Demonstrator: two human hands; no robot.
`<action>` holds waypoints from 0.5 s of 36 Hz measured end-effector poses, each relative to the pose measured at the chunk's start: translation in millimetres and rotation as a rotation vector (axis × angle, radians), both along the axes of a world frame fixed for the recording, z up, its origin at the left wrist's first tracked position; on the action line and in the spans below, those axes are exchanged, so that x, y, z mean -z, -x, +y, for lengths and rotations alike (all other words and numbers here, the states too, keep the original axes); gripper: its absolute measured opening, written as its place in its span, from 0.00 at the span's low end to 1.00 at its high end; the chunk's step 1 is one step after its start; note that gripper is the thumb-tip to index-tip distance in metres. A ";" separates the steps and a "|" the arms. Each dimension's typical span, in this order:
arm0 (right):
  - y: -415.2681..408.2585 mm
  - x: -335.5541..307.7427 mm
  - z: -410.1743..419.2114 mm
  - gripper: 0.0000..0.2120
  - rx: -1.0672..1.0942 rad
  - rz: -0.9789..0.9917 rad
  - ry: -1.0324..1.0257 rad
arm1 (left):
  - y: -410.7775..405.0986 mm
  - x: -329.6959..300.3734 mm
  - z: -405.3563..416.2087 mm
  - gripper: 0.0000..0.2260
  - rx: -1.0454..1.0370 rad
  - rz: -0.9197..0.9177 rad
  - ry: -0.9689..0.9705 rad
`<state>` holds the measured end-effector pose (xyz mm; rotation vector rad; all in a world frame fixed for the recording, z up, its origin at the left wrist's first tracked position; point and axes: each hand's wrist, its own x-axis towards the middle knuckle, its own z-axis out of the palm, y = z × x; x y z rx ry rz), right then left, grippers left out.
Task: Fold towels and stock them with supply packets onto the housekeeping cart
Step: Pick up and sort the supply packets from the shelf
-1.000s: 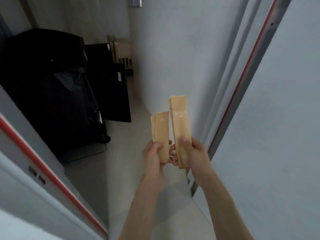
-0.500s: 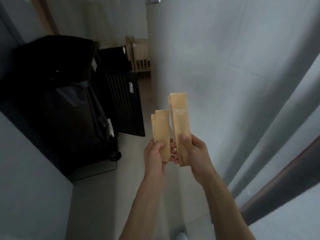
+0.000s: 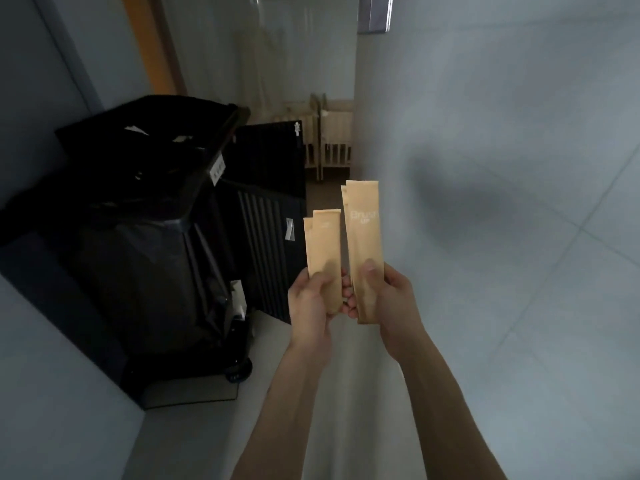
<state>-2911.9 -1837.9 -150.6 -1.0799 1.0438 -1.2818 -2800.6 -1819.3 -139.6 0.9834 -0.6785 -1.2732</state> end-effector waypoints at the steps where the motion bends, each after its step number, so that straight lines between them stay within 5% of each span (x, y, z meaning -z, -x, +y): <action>1: -0.1 2.4 -16.9 0.19 0.004 0.015 -0.007 | 0.2 3.8 -16.5 0.08 -0.014 0.005 -0.007; 18: -2.8 -9.8 -341.7 0.12 0.203 0.125 -0.056 | -16.9 17.6 -364.3 0.09 -0.005 0.060 0.027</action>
